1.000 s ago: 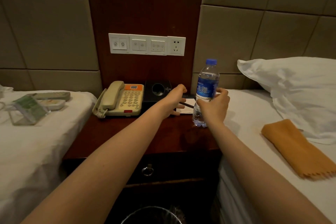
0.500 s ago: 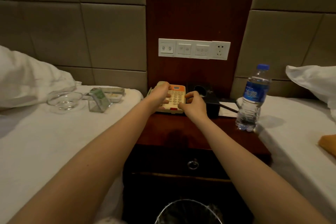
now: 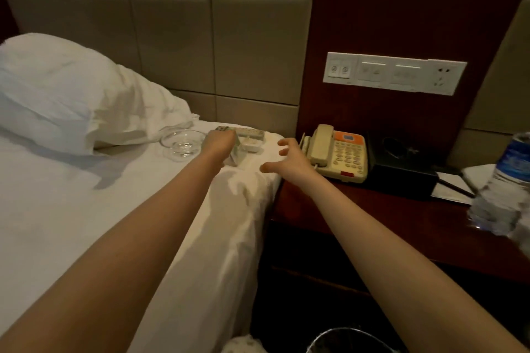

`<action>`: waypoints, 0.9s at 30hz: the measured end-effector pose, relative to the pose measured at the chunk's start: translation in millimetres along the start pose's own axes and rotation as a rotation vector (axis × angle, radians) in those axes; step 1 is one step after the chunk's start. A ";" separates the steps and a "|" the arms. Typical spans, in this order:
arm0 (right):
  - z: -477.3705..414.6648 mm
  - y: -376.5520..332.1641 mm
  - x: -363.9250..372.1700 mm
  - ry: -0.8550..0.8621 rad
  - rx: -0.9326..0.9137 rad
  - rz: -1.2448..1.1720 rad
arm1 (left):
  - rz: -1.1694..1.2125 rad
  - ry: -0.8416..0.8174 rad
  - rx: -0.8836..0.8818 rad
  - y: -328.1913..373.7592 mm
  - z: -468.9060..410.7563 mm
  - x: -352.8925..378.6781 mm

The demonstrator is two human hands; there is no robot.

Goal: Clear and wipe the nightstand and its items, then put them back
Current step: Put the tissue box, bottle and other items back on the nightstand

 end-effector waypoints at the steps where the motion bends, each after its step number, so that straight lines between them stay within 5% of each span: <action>1: -3.8 -3.8 8.3 -0.014 -0.015 -0.006 | 0.013 0.031 -0.018 -7.4 -7.6 -11.4; 15: -65.8 -8.1 73.0 -0.107 -0.029 -0.085 | 0.286 0.360 -0.259 -59.1 -77.2 -73.1; 27: -75.9 -5.2 84.7 -0.105 -0.051 -0.124 | 0.408 0.384 -0.280 -64.2 -89.4 -71.1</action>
Point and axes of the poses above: each hand's wrist, its own z-axis away from the middle knuckle, its own x-axis out of the palm, y = z × x, the point moved 8 cm from there along -z, towards the middle knuckle, and after that the axes turned 9 degrees about y, right-handed, at the moved point
